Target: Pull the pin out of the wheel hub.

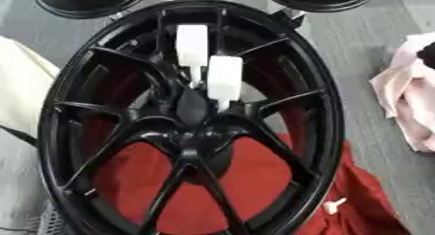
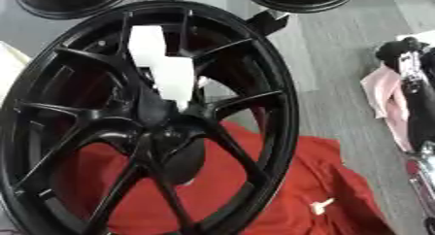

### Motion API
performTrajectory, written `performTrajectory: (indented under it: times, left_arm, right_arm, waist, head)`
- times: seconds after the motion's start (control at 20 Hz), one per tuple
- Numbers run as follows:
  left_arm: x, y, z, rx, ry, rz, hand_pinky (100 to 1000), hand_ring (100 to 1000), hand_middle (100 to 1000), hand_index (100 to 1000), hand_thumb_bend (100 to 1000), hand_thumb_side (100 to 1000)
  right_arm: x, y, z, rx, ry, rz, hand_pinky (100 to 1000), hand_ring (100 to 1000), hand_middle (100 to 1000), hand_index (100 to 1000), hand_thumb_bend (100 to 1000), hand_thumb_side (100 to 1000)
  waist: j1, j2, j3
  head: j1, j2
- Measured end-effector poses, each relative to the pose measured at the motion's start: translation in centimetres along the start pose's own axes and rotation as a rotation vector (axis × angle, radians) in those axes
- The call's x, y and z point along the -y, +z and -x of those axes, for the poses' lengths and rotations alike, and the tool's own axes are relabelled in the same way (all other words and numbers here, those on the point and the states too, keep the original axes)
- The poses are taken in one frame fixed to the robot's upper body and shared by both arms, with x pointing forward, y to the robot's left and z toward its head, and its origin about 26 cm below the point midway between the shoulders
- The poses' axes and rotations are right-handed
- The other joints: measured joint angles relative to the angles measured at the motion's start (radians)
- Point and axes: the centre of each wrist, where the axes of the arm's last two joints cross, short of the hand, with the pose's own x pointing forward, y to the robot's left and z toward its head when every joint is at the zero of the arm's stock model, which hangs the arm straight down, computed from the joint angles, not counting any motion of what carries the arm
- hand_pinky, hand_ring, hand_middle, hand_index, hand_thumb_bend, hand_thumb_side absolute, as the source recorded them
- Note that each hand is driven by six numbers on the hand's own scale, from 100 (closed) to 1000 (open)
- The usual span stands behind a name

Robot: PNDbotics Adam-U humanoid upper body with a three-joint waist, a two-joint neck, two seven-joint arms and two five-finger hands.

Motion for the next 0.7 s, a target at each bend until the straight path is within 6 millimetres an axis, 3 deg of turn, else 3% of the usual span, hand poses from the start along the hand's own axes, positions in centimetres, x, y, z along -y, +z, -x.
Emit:
performTrajectory:
  times: [0.1,0.15,0.2,0.25,0.35,0.4,0.55,0.65,0.7]
  left_arm:
    - [0.6,0.0,0.8,-0.024,0.000,0.014,770,626,555,692,100,197]
    - [0.8,0.0,1.2,-0.033,-0.002,0.027,830,754,711,838,100,337]
    - [1.1,0.0,1.4,-0.037,-0.003,0.047,887,837,812,906,100,531]
    - [1.3,0.1,1.7,-0.038,-0.004,0.076,929,879,860,946,171,684]
    - [1.6,0.1,2.1,-0.042,-0.011,0.131,939,895,876,962,341,795]
    - [1.7,0.1,2.3,-0.048,-0.020,0.152,941,897,879,967,364,818]
    - [1.7,0.1,2.6,-0.062,-0.042,0.180,937,893,874,963,361,840]
    - [1.7,0.1,2.6,-0.063,-0.045,0.190,927,883,860,955,314,840]
    - [1.7,0.1,2.7,-0.063,-0.042,0.192,913,871,842,941,249,817]
  right_arm:
    - [0.0,-0.1,-0.1,0.004,-0.001,0.001,854,730,627,637,100,642]
    - [0.0,-0.1,-0.1,0.006,-0.001,0.003,854,730,627,638,100,640]
    - [0.0,-0.2,-0.1,0.008,-0.002,0.004,854,730,627,638,100,639]
    - [0.0,-0.2,-0.1,0.009,-0.002,0.005,854,730,627,638,100,639]
    - [0.1,-0.2,-0.1,0.011,-0.002,0.008,854,730,627,638,100,639]
    - [0.1,-0.2,-0.1,0.012,-0.002,0.009,854,730,627,637,100,639]
    - [0.1,-0.2,-0.1,0.012,-0.002,0.009,855,730,627,637,100,639]
    - [0.1,-0.2,-0.1,0.012,-0.002,0.010,855,730,627,637,100,639]
    - [0.1,-0.2,-0.1,0.013,-0.002,0.010,855,730,627,637,100,638]
  waist:
    - [0.000,0.000,0.000]
    - [0.000,-0.001,0.000]
    - [0.000,-0.001,-0.001]
    - [0.000,-0.002,-0.001]
    - [0.000,-0.003,-0.001]
    - [0.000,-0.003,-0.001]
    - [-0.001,-0.006,-0.001]
    - [-0.001,-0.006,0.000]
    - [-0.001,-0.006,0.000]
  head:
    - [0.000,0.000]
    - [0.000,-0.001]
    - [0.000,-0.003]
    - [0.000,-0.004]
    - [0.000,-0.007]
    - [0.000,-0.007]
    - [0.000,-0.007]
    - [0.000,-0.007]
    - [0.000,-0.007]
